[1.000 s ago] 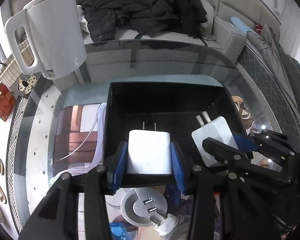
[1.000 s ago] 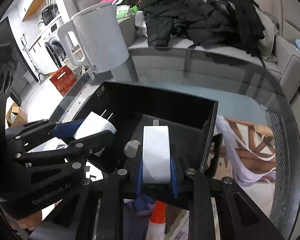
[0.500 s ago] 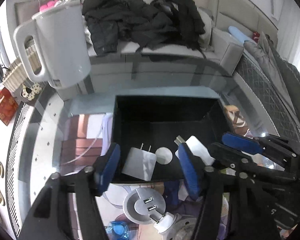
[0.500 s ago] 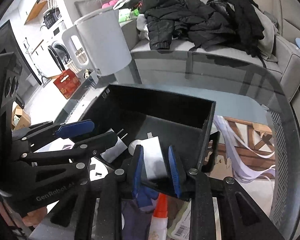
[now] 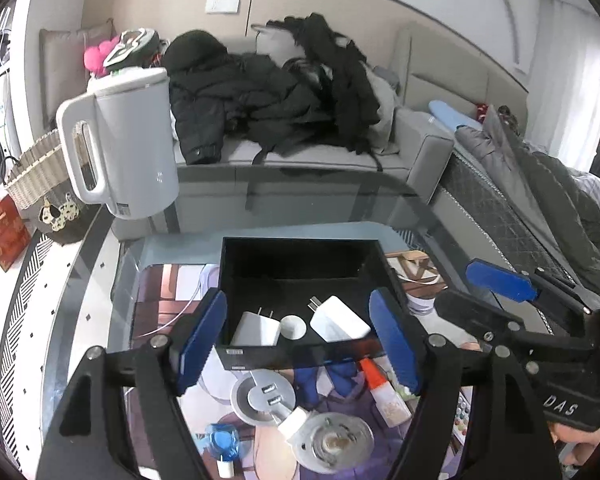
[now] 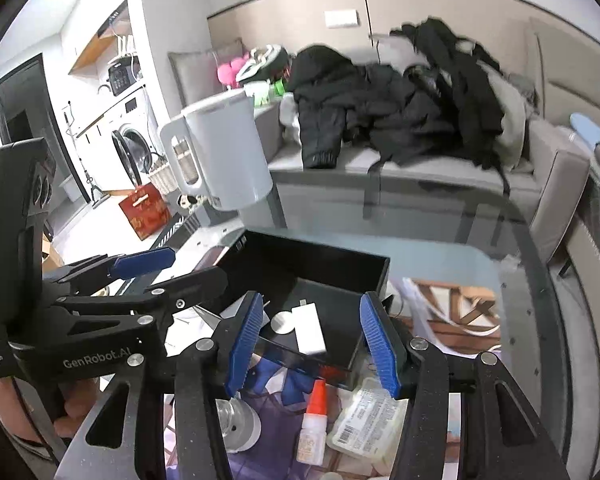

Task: Organize rigid objects
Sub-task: 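Grasp the clear glass jar with the left tool while the right tool grasps the white remote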

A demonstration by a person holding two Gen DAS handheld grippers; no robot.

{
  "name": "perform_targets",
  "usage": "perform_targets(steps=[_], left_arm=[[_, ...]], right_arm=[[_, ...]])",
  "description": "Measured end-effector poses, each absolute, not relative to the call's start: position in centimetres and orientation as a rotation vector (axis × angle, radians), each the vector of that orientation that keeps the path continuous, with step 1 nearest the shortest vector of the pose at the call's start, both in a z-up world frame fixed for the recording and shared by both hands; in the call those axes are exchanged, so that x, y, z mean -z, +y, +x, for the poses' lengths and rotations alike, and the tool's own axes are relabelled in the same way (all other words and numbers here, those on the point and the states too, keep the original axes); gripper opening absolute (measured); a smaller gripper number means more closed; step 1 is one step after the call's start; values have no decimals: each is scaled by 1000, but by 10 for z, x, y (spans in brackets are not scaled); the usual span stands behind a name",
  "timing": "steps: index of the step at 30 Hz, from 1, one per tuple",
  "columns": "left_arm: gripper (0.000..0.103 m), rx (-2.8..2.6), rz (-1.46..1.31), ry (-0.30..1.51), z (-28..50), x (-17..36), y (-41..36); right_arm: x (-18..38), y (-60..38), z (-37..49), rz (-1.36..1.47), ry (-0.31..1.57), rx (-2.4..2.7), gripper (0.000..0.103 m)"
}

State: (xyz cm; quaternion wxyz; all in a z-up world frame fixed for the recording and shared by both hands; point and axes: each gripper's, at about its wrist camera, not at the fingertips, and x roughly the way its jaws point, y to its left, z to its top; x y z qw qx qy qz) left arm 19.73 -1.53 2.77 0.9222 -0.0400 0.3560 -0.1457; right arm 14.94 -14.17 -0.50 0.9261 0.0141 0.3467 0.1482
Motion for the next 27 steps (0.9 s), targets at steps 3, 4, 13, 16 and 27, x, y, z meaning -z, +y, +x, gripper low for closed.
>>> perform_targets(steps=[3, 4, 13, 16, 27], left_arm=[[76, 292, -83, 703, 182, -33, -13], [76, 300, -88, 692, 177, -35, -13], [76, 323, -28, 665, 147, -31, -20], [76, 327, -2, 681, 140, -20, -21], [76, 346, 130, 810, 132, 31, -52]], right_arm=[[-4, -145, 133, 18, 675, -307, 54], [-7, -146, 128, 15, 667, -309, 54], [-17, -153, 94, -41, 616, -308, 55], [-14, -162, 89, -47, 628, -302, 55], [55, -189, 78, -64, 898, -310, 55]])
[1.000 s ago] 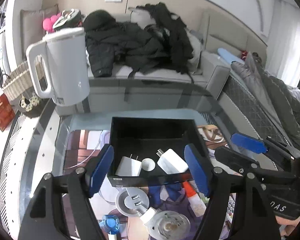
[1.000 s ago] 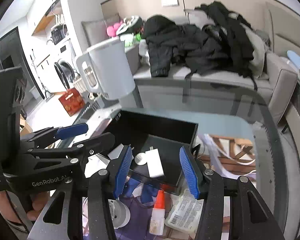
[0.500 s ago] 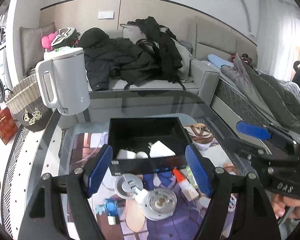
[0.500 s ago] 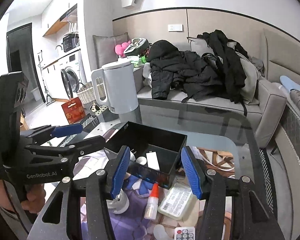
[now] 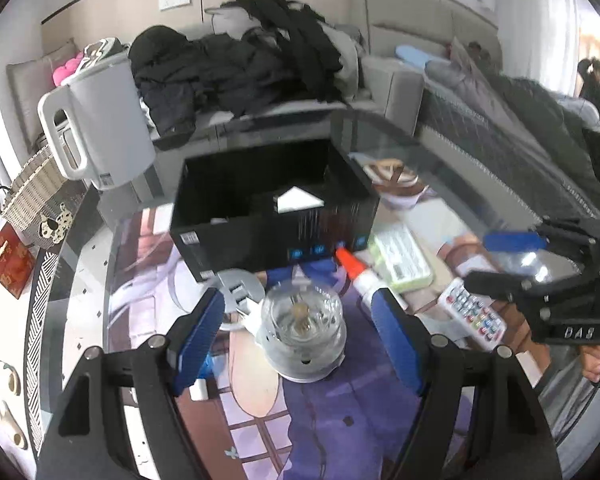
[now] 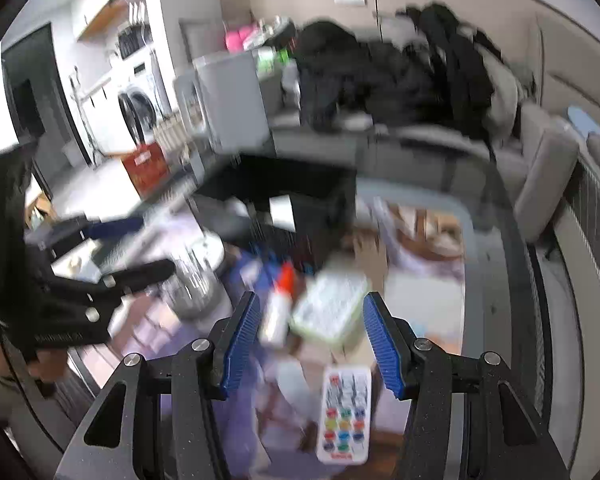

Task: Organize rigid objects
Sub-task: 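Grasp the clear glass jar with the left tool while the right tool grasps the white remote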

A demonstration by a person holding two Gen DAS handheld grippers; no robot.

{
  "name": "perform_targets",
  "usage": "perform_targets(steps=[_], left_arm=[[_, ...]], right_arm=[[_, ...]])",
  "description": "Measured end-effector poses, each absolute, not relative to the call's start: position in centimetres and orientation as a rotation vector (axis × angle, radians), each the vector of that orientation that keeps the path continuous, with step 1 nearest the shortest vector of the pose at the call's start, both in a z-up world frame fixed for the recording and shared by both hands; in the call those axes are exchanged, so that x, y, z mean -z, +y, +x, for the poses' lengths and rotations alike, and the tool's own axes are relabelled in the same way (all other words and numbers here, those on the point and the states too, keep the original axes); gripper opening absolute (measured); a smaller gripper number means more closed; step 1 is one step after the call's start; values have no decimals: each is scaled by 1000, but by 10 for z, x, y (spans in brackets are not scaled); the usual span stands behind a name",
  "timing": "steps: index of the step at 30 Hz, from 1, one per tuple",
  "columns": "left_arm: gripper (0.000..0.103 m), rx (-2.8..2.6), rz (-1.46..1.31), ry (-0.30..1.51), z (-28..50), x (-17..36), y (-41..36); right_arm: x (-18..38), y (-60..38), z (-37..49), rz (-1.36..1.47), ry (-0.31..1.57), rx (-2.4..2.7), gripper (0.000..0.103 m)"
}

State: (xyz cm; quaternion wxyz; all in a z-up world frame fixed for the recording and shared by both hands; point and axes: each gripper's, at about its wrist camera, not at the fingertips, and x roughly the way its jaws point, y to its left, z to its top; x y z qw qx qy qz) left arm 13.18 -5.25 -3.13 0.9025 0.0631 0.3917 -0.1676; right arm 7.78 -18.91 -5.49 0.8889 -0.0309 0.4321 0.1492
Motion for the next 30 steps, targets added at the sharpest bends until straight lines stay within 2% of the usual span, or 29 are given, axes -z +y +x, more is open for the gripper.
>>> perform_targets(steps=[5, 13, 15, 17, 18, 19, 21, 30], left_arm=[[76, 341, 138, 847, 137, 45, -55], [76, 314, 147, 864, 143, 54, -54], [68, 322, 141, 862, 144, 54, -51], [45, 353, 137, 871, 144, 54, -50], [43, 367, 131, 876, 143, 54, -49], [43, 369, 132, 880, 141, 53, -48], [43, 365, 137, 882, 138, 53, -47], [43, 383, 93, 921, 115, 50, -24]], right_arm=[[96, -205, 71, -74, 1020, -283, 55], [129, -210, 67, -144, 1093, -267, 58], [128, -201, 66, -146, 1095, -297, 57], [130, -189, 64, -189, 1080, -307, 54], [129, -183, 63, -207, 1066, -317, 50], [128, -178, 63, -215, 1059, -331, 44], [128, -168, 63, -225, 1048, -346, 41], [125, -135, 69, -225, 1042, -393, 40]])
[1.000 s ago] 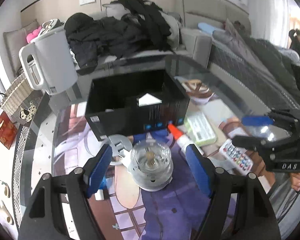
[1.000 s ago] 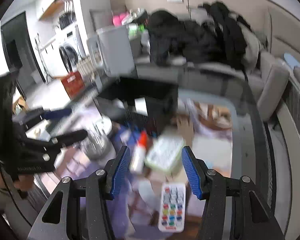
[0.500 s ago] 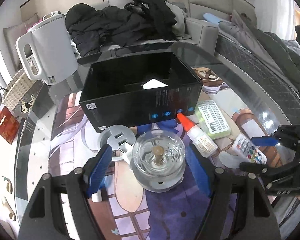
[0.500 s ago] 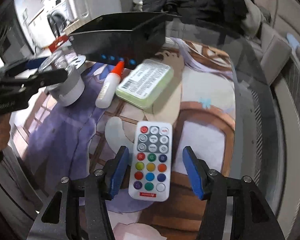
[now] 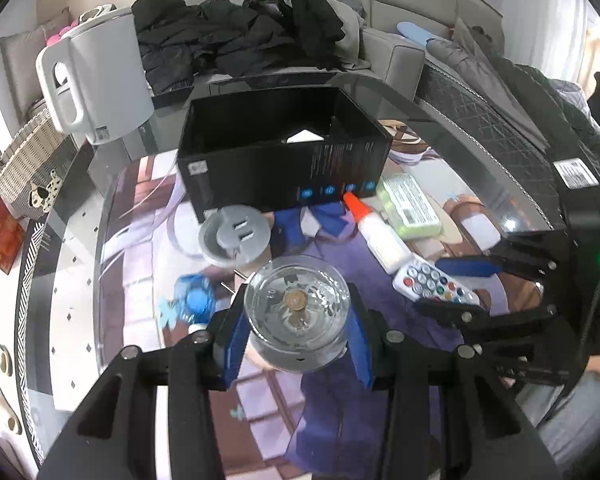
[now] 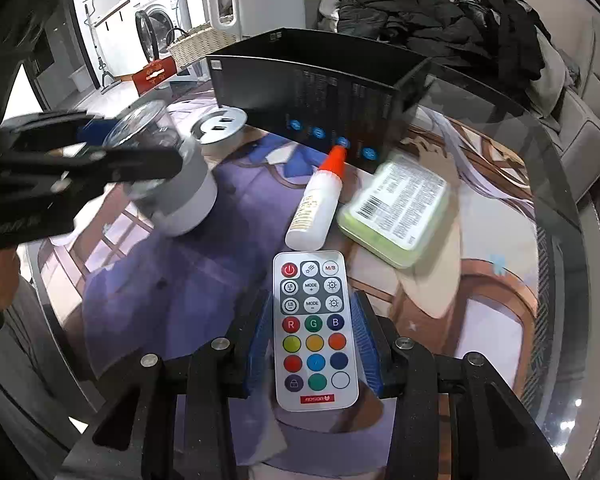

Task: Organize rigid objects
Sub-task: 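Grasp the clear glass jar with the left tool while the right tool grasps the white remote, then lift the jar and remote over the black box and release both inside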

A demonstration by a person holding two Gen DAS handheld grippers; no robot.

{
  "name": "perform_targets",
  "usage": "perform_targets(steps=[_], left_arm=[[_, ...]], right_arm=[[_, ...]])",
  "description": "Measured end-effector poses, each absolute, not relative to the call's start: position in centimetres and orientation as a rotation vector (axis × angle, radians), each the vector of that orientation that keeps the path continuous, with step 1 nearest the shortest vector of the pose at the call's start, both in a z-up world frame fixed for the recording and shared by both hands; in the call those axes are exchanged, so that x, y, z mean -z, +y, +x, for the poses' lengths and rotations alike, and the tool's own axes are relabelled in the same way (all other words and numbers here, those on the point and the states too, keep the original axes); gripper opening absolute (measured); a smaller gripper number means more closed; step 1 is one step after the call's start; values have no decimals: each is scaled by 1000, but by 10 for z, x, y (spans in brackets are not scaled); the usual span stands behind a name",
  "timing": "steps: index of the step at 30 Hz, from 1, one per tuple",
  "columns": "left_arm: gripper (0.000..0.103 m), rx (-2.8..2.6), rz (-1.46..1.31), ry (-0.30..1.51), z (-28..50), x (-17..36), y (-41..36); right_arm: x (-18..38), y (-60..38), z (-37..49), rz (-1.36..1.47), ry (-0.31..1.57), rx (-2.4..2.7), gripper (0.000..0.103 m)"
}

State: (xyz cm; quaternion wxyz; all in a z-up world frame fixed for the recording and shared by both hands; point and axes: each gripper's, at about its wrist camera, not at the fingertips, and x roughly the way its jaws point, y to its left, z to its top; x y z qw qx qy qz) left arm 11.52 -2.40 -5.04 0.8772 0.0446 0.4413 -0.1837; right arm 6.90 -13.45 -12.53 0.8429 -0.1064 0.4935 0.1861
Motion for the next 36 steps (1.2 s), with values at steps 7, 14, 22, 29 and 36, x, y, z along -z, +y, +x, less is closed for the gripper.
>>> perform_targets(steps=[7, 14, 22, 29, 36], left_arm=[[56, 348, 174, 892, 104, 51, -29], [51, 356, 177, 907, 109, 54, -32], [42, 369, 163, 900, 109, 49, -32], [42, 378, 131, 922, 112, 51, -27], [42, 381, 124, 870, 106, 38, -25]], right_arm=[[127, -127, 70, -237, 1051, -381, 53], [129, -134, 68, -226, 1049, -383, 56], [127, -135, 65, -222, 1043, -404, 40], [118, -137, 63, -201, 1017, -402, 40], [113, -134, 62, -197, 993, -407, 40]])
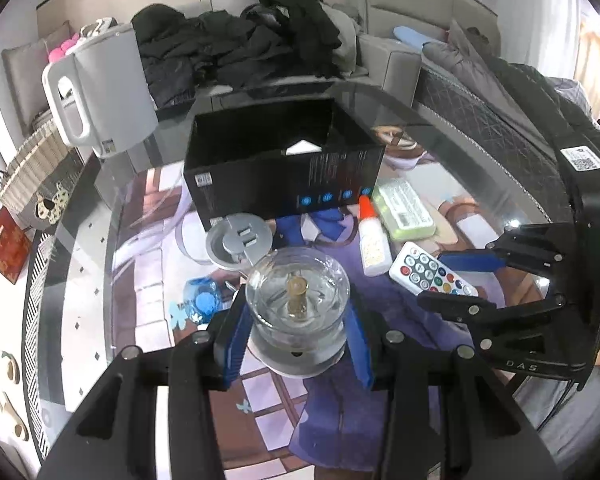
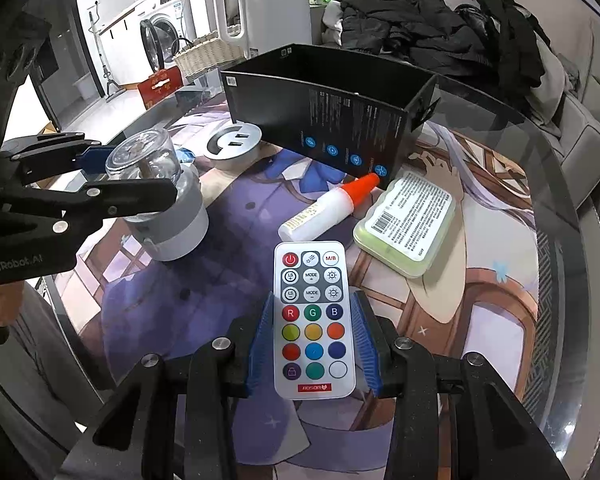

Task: Organize rigid objects
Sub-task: 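Lift the jar and remote over the black box and release both inside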

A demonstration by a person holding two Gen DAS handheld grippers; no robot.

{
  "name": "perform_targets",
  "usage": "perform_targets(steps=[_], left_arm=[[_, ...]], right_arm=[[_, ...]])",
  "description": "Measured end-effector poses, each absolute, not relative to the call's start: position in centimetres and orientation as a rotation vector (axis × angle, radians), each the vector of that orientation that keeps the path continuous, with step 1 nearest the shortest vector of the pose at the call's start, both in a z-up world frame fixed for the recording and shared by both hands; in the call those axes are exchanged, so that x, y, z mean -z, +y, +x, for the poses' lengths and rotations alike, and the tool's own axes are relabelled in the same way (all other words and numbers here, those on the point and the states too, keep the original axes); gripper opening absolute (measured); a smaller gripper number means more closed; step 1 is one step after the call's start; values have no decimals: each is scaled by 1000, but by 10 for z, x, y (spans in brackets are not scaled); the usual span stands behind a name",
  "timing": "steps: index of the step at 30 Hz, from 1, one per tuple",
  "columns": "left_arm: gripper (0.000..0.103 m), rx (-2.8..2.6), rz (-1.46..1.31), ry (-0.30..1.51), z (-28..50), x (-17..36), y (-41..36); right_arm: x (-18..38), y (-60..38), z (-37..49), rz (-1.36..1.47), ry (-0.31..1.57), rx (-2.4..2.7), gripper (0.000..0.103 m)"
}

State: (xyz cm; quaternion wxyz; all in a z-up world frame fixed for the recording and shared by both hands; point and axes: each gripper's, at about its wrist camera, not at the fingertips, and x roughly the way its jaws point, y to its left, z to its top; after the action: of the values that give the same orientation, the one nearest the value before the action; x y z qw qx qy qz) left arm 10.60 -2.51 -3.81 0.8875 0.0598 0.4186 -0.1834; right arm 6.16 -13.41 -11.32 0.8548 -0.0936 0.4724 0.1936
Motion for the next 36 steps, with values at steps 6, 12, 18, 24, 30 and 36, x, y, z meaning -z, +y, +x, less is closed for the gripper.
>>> perform_targets(steps=[6, 12, 18, 24, 30, 36], left_arm=[[42, 379, 118, 820, 103, 24, -24], [42, 362, 108, 711, 94, 1, -21], [42, 331, 89, 545, 78, -26, -16], [42, 331, 67, 466, 72, -43, -11], [42, 326, 46, 435, 78, -52, -9], [42, 295, 25, 383, 92, -66, -8]], right_arm=[[102, -136, 58, -178, 945, -401, 40], [77, -136, 50, -160, 832, -395, 40], [42, -136, 34, -144, 643, -376, 40], [17, -136, 18, -150, 502, -350, 39], [-1, -136, 16, -131, 445, -343, 39], [-17, -131, 23, -133, 403, -332, 39]])
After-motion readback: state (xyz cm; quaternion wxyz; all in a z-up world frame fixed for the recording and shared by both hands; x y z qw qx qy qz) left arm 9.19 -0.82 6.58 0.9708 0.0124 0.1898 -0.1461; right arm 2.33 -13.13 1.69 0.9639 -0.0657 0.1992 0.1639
